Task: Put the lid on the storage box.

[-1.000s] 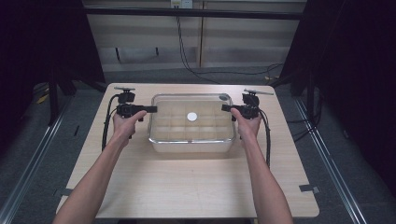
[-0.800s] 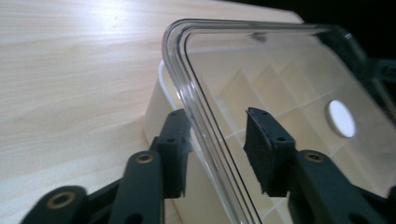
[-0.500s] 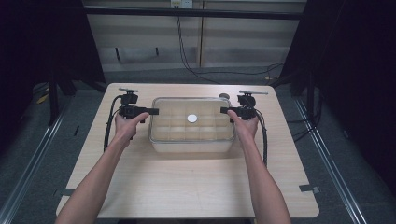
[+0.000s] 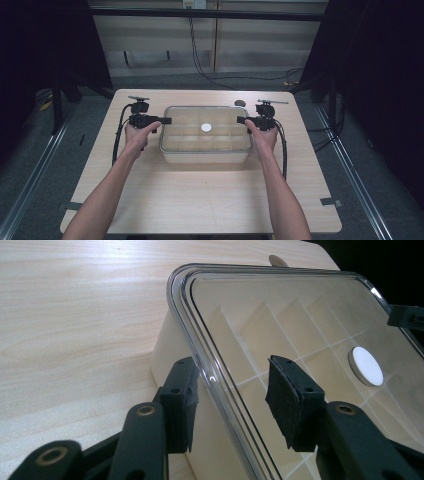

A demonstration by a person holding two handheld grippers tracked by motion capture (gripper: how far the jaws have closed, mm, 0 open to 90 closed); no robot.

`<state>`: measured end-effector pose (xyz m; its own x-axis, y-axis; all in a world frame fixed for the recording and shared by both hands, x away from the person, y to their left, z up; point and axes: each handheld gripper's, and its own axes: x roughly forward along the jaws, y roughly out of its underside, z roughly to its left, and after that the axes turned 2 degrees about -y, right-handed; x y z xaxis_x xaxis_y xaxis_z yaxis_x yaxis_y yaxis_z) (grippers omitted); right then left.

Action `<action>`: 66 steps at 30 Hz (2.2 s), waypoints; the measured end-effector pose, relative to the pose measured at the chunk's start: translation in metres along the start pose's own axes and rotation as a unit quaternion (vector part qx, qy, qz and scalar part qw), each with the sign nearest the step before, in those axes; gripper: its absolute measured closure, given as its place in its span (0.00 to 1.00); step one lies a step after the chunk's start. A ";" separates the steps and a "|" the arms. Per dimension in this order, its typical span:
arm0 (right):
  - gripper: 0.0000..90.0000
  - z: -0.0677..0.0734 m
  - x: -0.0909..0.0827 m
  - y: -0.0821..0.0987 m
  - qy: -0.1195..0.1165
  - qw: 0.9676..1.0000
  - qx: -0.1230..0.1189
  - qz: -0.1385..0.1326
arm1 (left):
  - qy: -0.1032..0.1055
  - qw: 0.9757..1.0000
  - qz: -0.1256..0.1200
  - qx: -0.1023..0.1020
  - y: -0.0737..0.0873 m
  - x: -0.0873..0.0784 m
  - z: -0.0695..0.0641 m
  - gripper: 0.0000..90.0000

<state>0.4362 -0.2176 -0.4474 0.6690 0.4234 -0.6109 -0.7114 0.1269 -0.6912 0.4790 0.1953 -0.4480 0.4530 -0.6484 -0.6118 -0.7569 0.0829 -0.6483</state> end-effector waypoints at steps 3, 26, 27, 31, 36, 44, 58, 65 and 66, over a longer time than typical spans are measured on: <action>0.52 -0.001 -0.002 0.001 -0.004 1.000 -0.004 -0.001 | 0.004 1.000 0.000 -0.001 0.001 -0.001 0.000 0.62; 0.41 0.003 -0.027 0.002 -0.028 0.999 -0.038 -0.010 | -0.012 0.999 -0.014 0.039 0.013 -0.030 -0.012 0.43; 0.40 0.003 -0.030 0.002 -0.031 0.999 -0.041 -0.012 | -0.015 0.999 -0.014 0.045 0.015 -0.032 -0.013 0.42; 0.38 0.008 -0.041 0.002 -0.041 0.997 -0.057 -0.023 | -0.010 0.998 -0.020 0.059 0.020 -0.044 -0.016 0.40; 0.36 0.016 -0.056 0.005 -0.054 0.995 -0.074 -0.040 | -0.019 0.996 -0.029 0.076 0.023 -0.058 -0.022 0.39; 0.36 0.024 -0.078 0.017 -0.060 0.994 -0.082 -0.047 | -0.025 0.992 -0.029 0.117 0.034 -0.076 -0.036 0.37; 0.34 0.025 -0.109 0.048 -0.073 0.991 -0.101 -0.039 | -0.011 0.990 -0.031 0.140 0.072 -0.103 -0.046 0.38; 0.33 0.027 -0.124 0.073 -0.076 0.991 -0.109 -0.034 | -0.010 0.989 -0.022 0.146 0.095 -0.113 -0.045 0.38; 0.33 0.027 -0.128 0.080 -0.077 0.991 -0.107 -0.034 | -0.009 0.989 -0.022 0.144 0.102 -0.115 -0.045 0.38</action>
<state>0.2872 -0.2372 -0.4138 0.6611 0.5548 -0.5051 -0.5931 -0.0259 -0.8047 0.3283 0.2445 -0.4238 0.4929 -0.6434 -0.5857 -0.5718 0.2679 -0.7754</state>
